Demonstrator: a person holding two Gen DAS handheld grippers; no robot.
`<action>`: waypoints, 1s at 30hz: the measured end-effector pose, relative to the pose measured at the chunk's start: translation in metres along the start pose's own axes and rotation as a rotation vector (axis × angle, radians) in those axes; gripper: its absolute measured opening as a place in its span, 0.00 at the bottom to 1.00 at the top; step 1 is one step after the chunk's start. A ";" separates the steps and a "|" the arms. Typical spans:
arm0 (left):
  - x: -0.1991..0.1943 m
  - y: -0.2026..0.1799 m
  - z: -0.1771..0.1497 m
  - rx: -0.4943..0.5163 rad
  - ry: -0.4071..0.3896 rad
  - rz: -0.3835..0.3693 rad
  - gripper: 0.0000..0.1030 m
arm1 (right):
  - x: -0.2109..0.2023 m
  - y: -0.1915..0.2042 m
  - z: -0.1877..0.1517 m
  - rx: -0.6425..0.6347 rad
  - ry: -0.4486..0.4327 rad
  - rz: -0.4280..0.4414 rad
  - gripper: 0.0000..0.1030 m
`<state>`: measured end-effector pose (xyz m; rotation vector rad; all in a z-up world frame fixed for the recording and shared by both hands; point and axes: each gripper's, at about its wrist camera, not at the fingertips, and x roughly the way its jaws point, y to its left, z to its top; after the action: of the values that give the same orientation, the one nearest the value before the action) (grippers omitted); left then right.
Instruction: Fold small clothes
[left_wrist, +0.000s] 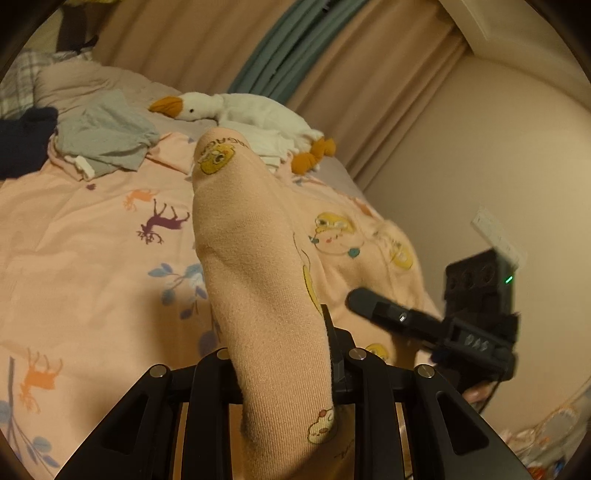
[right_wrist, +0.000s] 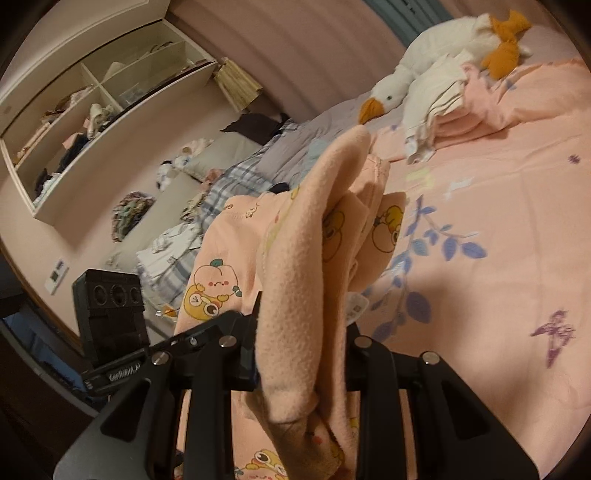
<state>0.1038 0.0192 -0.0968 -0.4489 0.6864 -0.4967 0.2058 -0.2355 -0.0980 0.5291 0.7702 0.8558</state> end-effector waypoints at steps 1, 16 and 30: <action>-0.003 0.003 0.000 -0.010 -0.010 -0.019 0.22 | 0.003 -0.002 0.000 0.009 0.006 0.017 0.27; 0.003 0.016 -0.002 -0.036 0.009 0.006 0.22 | 0.023 -0.011 -0.004 0.042 0.052 0.047 0.27; 0.052 0.052 -0.017 -0.063 0.103 0.033 0.22 | 0.054 -0.050 -0.012 0.099 0.124 -0.032 0.27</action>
<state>0.1416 0.0269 -0.1619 -0.4734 0.8094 -0.4707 0.2423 -0.2179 -0.1608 0.5537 0.9356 0.8290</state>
